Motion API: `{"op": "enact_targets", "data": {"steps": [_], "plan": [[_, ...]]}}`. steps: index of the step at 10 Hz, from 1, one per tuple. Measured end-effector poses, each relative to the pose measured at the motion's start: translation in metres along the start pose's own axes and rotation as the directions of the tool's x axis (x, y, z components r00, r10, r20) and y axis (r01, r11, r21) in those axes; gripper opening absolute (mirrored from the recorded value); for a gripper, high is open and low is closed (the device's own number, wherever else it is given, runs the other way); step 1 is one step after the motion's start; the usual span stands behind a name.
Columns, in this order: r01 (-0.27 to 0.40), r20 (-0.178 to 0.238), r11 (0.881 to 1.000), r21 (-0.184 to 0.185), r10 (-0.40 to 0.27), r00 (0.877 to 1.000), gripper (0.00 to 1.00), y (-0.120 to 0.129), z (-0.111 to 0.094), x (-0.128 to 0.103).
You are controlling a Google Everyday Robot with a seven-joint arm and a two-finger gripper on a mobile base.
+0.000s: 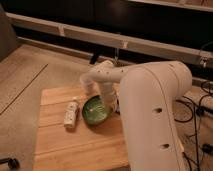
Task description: Drag the ceramic bowl in a circle
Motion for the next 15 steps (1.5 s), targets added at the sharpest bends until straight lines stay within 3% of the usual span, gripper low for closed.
{"op": "enact_targets", "data": {"steps": [2, 5, 9, 11, 13, 15], "plan": [[-0.009, -0.014, 0.999, 0.035, 0.010, 1.000, 0.00, -0.006, 0.014, -0.012], [0.035, 0.013, 0.997, 0.069, -0.036, 0.999, 0.00, 0.013, 0.027, -0.049], [0.109, 0.065, 0.990, 0.094, -0.116, 0.991, 0.00, 0.047, 0.016, -0.073], [0.149, 0.068, 0.986, 0.073, -0.154, 0.986, 0.00, 0.070, 0.009, -0.070], [0.185, 0.038, 0.982, 0.034, -0.186, 0.982, 0.00, 0.085, 0.002, -0.049], [0.211, 0.000, 0.977, 0.014, -0.211, 0.977, 0.00, 0.082, -0.005, -0.025]]}}
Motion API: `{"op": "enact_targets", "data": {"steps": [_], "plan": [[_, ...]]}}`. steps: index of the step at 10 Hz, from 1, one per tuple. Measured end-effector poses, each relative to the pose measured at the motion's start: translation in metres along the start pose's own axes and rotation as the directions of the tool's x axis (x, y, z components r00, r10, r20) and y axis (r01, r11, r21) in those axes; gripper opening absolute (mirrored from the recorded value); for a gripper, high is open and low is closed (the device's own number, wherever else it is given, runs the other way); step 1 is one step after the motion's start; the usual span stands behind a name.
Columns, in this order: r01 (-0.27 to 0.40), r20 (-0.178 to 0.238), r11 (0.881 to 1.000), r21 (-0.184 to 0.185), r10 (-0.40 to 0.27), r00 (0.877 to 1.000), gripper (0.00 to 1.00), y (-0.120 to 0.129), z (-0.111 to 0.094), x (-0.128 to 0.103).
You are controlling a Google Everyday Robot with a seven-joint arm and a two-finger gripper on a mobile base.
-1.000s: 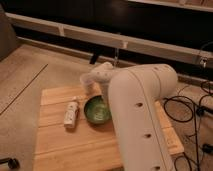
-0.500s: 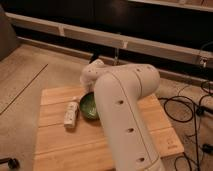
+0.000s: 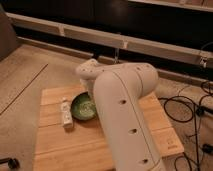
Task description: Drag the ceramic bowl in a circle
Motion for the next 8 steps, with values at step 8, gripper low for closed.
{"op": "enact_targets", "data": {"steps": [8], "plan": [[-0.121, -0.125, 0.970, 0.212, 0.149, 0.981, 0.00, -0.120, 0.038, 0.039]]}}
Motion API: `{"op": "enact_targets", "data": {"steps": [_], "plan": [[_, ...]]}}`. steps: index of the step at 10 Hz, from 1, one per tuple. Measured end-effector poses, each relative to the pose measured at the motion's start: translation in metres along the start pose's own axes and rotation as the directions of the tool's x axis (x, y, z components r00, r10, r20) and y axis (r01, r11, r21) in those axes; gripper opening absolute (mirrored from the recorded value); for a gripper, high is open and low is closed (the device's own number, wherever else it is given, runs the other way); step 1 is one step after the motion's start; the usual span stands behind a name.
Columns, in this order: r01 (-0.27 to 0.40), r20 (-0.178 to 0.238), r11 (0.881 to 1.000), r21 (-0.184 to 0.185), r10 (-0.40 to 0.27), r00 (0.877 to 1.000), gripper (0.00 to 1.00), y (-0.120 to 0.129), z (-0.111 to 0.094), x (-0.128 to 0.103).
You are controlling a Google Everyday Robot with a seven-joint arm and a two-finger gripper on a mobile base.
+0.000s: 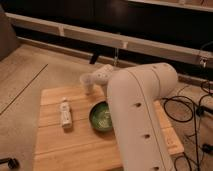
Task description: Drag the ceramic bowl in a circle
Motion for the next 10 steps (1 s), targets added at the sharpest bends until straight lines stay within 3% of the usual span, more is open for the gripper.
{"op": "enact_targets", "data": {"steps": [3, 6, 8, 10], "plan": [[0.006, 0.049, 1.000, 0.021, -0.007, 0.999, 0.00, 0.012, -0.010, -0.033], [0.041, 0.092, 0.999, 0.018, -0.042, 0.995, 0.00, 0.034, -0.026, -0.049], [0.069, 0.114, 0.998, -0.012, -0.067, 0.991, 0.00, 0.051, -0.036, -0.054], [0.109, 0.131, 0.992, -0.070, -0.099, 0.986, 0.00, 0.072, -0.048, -0.049]]}}
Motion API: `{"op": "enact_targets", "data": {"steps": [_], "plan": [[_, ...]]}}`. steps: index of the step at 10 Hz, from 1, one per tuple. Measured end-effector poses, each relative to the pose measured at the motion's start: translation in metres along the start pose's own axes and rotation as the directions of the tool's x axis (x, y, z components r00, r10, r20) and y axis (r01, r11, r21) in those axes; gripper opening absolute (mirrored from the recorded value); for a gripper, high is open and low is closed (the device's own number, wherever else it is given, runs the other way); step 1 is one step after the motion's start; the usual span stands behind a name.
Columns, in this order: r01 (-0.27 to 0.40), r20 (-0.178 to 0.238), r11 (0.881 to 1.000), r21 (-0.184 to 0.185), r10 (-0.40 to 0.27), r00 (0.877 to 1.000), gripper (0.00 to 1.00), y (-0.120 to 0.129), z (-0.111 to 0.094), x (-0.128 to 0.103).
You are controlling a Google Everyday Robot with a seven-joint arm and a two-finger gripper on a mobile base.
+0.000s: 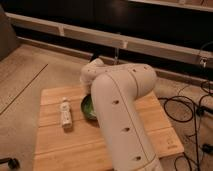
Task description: Drag the ceramic bowl in a circle
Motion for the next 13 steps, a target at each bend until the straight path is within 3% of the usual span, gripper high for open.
{"op": "enact_targets", "data": {"steps": [2, 4, 6, 8, 10, 13], "plan": [[0.045, 0.011, 0.997, -0.064, -0.044, 0.999, 0.00, 0.019, -0.017, 0.014], [0.081, 0.017, 0.993, -0.087, -0.080, 0.997, 0.00, 0.023, -0.031, 0.033], [0.098, 0.010, 0.994, -0.054, -0.098, 0.995, 0.00, 0.007, -0.039, 0.054], [0.074, -0.009, 0.997, -0.013, -0.075, 0.997, 0.00, -0.013, -0.035, 0.066], [0.020, -0.047, 1.000, 0.018, -0.019, 0.999, 0.00, -0.034, -0.017, 0.069], [-0.028, -0.073, 0.998, 0.050, 0.032, 0.997, 0.00, -0.043, 0.008, 0.056]]}}
